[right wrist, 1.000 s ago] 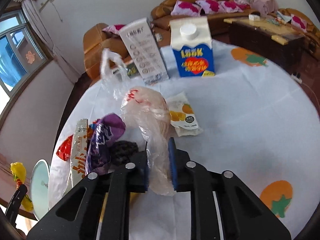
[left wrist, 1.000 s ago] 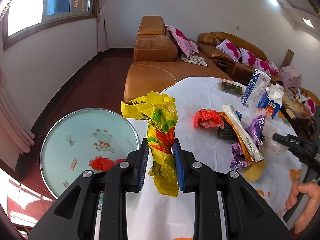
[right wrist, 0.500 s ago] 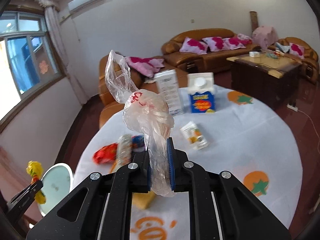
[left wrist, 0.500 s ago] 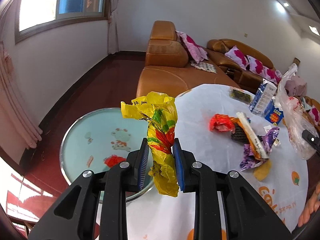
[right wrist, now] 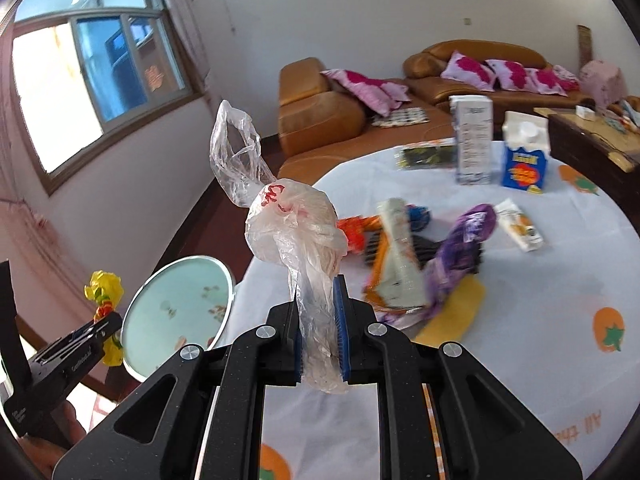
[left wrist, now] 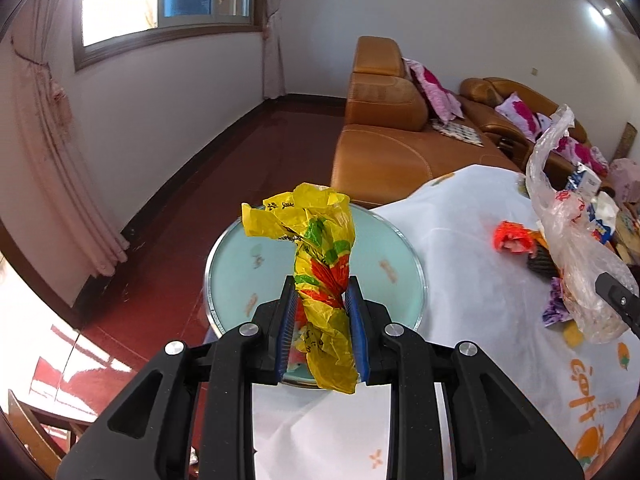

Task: Collect trash
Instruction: 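Carry the yellow-green wrapper and clear bag over the glass bowl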

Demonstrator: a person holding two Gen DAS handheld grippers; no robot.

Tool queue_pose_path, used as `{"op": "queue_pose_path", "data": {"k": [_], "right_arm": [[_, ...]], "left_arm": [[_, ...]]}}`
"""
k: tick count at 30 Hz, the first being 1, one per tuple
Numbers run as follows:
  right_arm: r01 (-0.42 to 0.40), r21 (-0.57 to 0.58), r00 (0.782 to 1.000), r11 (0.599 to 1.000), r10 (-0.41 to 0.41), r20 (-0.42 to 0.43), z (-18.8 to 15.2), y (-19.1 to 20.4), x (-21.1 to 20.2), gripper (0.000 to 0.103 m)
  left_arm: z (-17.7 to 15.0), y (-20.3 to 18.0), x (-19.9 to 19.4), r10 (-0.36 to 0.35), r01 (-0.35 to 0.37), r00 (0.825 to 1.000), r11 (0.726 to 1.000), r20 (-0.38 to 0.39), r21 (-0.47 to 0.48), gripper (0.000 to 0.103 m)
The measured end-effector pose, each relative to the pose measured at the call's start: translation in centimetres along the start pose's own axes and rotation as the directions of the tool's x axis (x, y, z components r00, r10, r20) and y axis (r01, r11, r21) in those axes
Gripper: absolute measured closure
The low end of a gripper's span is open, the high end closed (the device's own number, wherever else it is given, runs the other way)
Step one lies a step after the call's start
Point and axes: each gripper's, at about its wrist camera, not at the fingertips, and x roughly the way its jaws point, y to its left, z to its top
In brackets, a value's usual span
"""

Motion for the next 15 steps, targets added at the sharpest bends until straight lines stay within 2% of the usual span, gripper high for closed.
{"op": "queue_pose_path", "data": {"k": [15], "right_arm": [[-0.044,-0.072,0.996,0.996,0.038,-0.08,-1.3,4.6,2.6,0.089]], "left_arm": [[-0.5,3.0,1.1,0.069,-0.07,0.997,0.997,-0.029,-0.029,0.078]]}}
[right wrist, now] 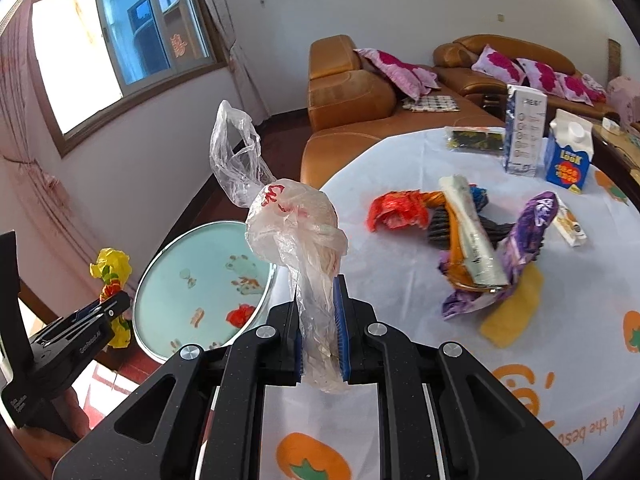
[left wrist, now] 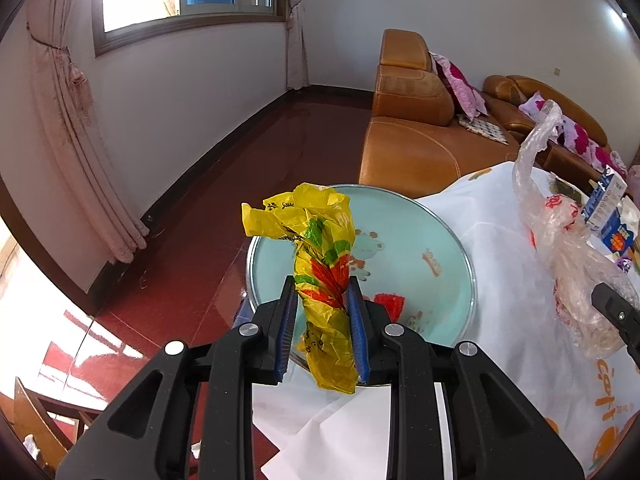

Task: Collect trash
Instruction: 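Carry the yellow-green wrapper and clear bag over the glass bowl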

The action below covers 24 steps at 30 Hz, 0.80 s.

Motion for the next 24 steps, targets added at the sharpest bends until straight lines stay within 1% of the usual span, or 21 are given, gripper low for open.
{"op": "queue_pose_path", "data": {"k": [7,12,24], "right_arm": [[-0.015,-0.033,1.0,0.999,0.015,-0.022,-0.1,1.7,1.0,0.089],[-0.02,-0.042,0.999,0.999,0.018,-0.046,-0.3,2.1,2.0,0.089],[-0.046,-0.094,0.994,0.994,0.036,-0.105,-0.2,4.5,5.3,0.089]], "left_arm": [[-0.2,1.2,0.4,0.015,-0.015,1.0,1.0,-0.008,-0.02,0.078],[-0.2,1.8,1.0,0.022,-0.023,1.0,0.999,-0.021,-0.032,0.078],[0.0,2.1,2.3,0.027,-0.029,0.999,0.999,-0.047,-0.031,0.078]]}}
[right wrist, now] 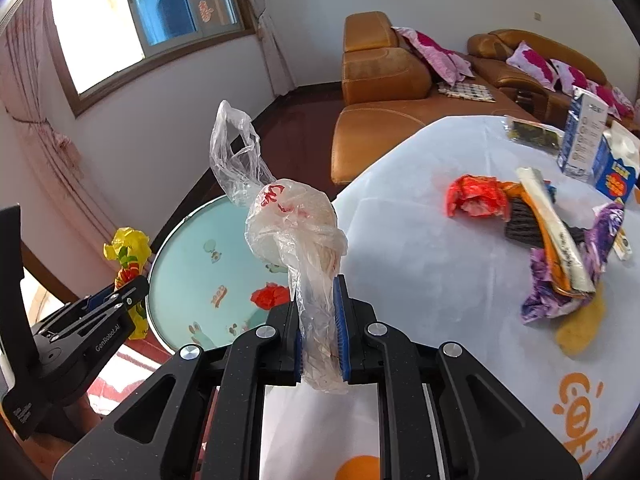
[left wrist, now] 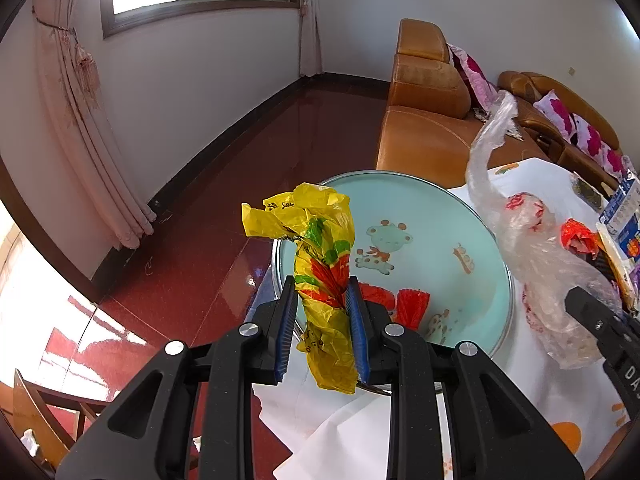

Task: Collect trash
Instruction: 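Carry the yellow-green wrapper and clear bag over the glass bowl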

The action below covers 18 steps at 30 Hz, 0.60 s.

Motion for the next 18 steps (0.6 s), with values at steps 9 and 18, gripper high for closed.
{"op": "queue_pose_path", "data": {"k": [9,18], "right_arm": [[-0.001,-0.003,0.999,1.0,0.001,-0.039,0.1,0.3,1.8,0.089],[-0.011,-0.033,0.997,0.999,0.009,-0.075,0.4,1.5,4.3,0.086]], "left_arm": [[0.2,0.2,1.0,0.009,-0.009,1.0,1.0,-0.019,-0.01,0.078],[0.2,0.4,1.1,0.02,-0.02,1.0,1.0,-0.021,-0.014,0.078]]}}
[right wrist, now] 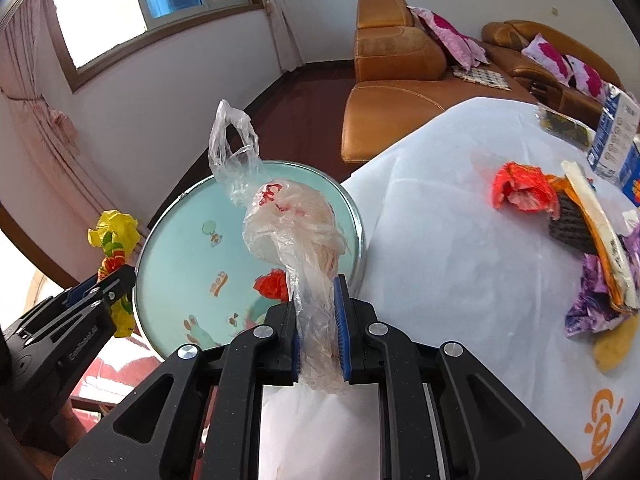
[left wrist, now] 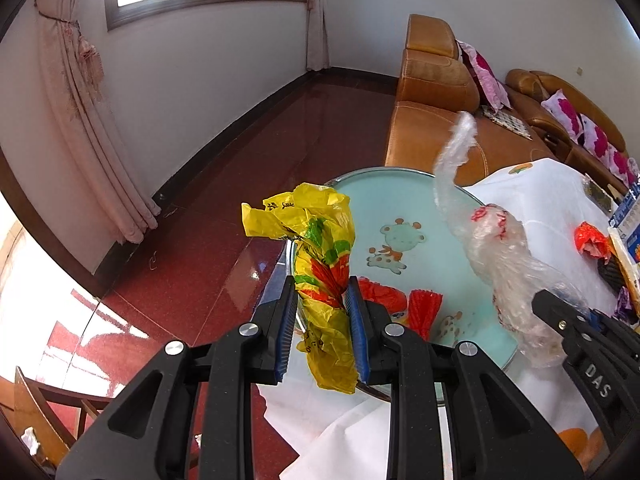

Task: Collect trash
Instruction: 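Carry the yellow-green wrapper and clear bag over the glass bowl, then open the right gripper to drop the clear bag while the left drops the wrapper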

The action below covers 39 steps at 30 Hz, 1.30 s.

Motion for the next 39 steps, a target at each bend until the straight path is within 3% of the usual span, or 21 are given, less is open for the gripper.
{"op": "queue_pose_path", "data": {"k": [2,6,9,19,32,34,36,39], "right_arm": [[-0.003,-0.018,1.0,1.0,0.003,-0.001,0.1,0.3,0.5,0.082],[-0.008,-0.039,1.0,0.999,0.008,-0.003,-0.1,0.8,1.1,0.059],[-0.018,-0.032,1.0,0.999,0.018,0.001,-0.3,0.7,1.1,0.049],[0.026,0.003,0.993,1.0,-0.026,0.114,-0.6,-1.1,-2.2,0.048],[0.068,0.097,0.989,0.993,-0.08,0.123,-1.8,-5.1,-4.5,0.048],[0.072,0.103,0.988,0.992,-0.085,0.126,-2.0,-5.5,-4.8,0.048],[0.072,0.11,0.988,0.991,-0.085,0.127,-2.0,-5.6,-5.0,0.048],[0.068,0.117,0.988,0.991,-0.084,0.132,-2.1,-5.8,-5.3,0.048]], "left_arm": [[0.0,0.0,0.1,0.003,-0.003,1.0,1.0,-0.001,-0.001,0.078],[-0.1,-0.2,0.1,0.004,-0.004,1.0,1.0,-0.004,-0.004,0.078],[-0.1,-0.2,0.1,0.003,-0.003,1.0,1.0,-0.002,-0.001,0.078],[-0.1,-0.4,0.1,0.001,-0.001,1.0,1.0,-0.005,0.003,0.078],[0.8,-3.0,0.6,-0.02,0.021,1.0,0.998,-0.007,0.066,0.075],[0.9,-3.1,0.7,-0.015,0.016,1.0,0.998,-0.009,0.069,0.067],[0.9,-3.1,0.5,0.003,-0.003,1.0,0.998,0.006,0.07,0.043],[0.8,-3.0,-0.1,0.008,-0.009,1.0,0.997,0.026,0.07,0.032]]}}
